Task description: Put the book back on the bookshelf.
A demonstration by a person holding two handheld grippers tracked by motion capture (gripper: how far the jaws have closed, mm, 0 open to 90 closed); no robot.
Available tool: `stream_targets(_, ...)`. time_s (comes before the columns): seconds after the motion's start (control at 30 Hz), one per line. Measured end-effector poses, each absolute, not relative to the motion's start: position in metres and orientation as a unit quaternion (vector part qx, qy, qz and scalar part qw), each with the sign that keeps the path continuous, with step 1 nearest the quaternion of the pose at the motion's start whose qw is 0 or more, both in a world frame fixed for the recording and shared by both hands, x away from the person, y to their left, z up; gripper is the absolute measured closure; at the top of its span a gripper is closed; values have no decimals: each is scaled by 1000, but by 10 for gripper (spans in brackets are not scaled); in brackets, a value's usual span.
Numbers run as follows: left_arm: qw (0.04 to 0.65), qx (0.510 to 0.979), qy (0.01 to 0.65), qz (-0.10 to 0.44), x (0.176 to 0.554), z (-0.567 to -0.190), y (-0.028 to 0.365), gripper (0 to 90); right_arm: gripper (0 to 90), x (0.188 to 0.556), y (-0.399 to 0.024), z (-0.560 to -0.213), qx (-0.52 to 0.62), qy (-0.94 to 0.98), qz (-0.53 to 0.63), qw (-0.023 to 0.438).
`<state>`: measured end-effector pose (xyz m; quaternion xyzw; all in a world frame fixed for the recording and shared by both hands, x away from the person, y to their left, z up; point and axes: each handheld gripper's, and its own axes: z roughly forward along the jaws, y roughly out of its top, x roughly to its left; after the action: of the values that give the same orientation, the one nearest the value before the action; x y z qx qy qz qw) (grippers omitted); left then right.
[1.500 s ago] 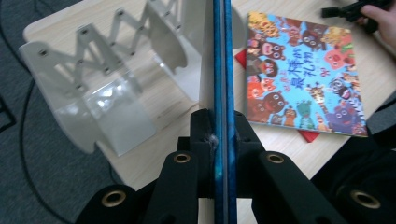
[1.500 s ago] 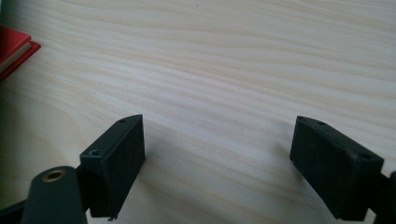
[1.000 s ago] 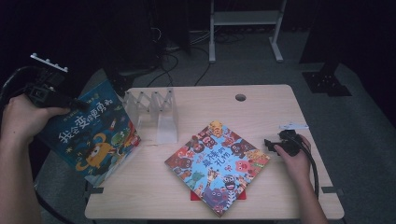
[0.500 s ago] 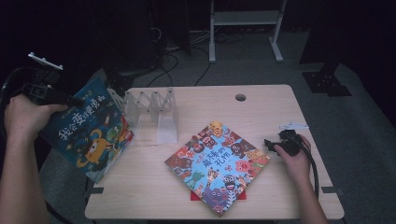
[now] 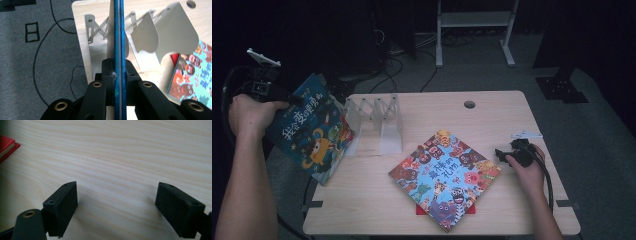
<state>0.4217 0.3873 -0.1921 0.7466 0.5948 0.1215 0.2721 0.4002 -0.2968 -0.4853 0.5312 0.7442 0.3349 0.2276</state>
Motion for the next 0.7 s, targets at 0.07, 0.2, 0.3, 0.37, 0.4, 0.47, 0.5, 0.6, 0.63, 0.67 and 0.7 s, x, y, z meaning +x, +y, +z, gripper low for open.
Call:
stream_targets(0.07,278,737,604,120,428,-193,388,820,167,400,-297,-485,531,744,335,228)
stream_targets(0.2,283,731,609,120,436,-194,389,820,167,400,-297,-485,531,744,335,227)
stream_targets(0.3,278,725,618,120,445,-199,388,820,167,400,-297,-485,530,745,334,227)
stream_targets(0.37,276,724,621,122,449,-201,388,820,167,400,-297,-485,530,745,335,228)
stream_targets(0.4,276,724,621,122,449,-201,388,818,167,400,-297,-485,530,745,335,228)
stream_targets(0.47,275,716,630,124,452,-203,390,819,167,400,-297,-485,530,745,335,228)
stream_targets(0.5,276,712,634,126,453,-203,392,819,167,400,-297,-485,530,745,335,228)
stream_targets(0.6,281,700,643,134,455,-203,395,820,167,400,-297,-485,530,745,335,227)
stream_targets(0.63,281,698,644,136,456,-203,397,820,167,400,-297,-485,530,745,335,228)
stream_targets(0.67,282,696,646,135,457,-203,397,820,167,400,-297,-485,530,745,335,227)
stream_targets(0.7,281,697,646,133,457,-203,398,819,167,400,-297,-485,531,745,335,227)
